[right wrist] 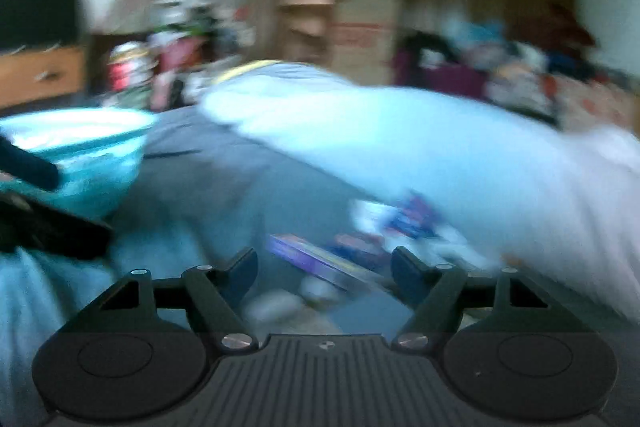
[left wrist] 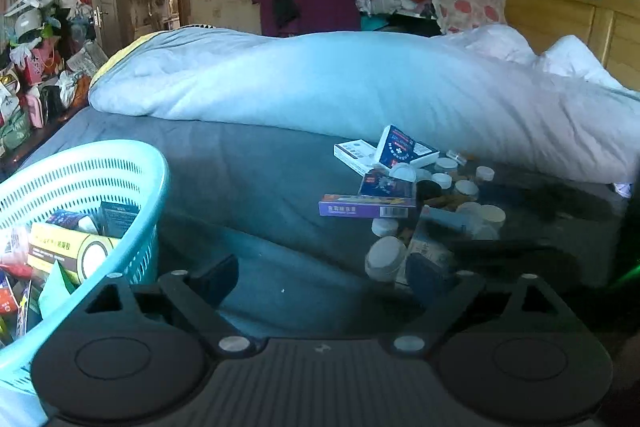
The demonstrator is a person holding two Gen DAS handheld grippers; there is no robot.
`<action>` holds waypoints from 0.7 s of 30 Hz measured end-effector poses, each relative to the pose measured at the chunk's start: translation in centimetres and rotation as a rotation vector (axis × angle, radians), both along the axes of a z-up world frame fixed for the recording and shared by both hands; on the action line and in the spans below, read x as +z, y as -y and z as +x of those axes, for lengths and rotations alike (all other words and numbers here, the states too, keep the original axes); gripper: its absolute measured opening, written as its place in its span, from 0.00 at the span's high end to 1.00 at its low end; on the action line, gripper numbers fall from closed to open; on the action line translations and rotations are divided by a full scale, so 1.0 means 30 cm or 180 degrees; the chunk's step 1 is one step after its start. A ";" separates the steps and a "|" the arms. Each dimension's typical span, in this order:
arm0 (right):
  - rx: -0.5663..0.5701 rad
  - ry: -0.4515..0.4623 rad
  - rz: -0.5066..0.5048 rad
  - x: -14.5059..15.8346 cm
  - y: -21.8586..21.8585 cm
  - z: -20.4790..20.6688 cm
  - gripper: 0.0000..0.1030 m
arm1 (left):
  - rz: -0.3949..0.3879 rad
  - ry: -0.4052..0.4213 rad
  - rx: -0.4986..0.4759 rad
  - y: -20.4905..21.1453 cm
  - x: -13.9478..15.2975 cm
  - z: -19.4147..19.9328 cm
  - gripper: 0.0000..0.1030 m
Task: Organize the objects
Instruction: 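Grasp a white cap with the right gripper while the left grasps another white cap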
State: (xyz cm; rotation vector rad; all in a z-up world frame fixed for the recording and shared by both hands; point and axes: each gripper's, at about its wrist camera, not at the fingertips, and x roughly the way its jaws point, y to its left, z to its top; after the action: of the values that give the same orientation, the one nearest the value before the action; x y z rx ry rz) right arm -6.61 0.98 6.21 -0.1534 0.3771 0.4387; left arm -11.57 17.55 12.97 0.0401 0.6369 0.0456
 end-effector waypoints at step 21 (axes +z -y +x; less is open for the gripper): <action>-0.0546 -0.0944 0.0461 -0.145 0.278 0.136 0.61 | -0.0387 -0.0177 -0.0180 0.065 -0.212 0.295 0.37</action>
State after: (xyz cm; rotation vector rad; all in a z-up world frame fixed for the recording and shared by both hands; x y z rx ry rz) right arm -2.54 -7.36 1.86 0.0862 0.6424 0.3177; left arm -2.71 15.60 6.62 -0.0581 0.6926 -0.0491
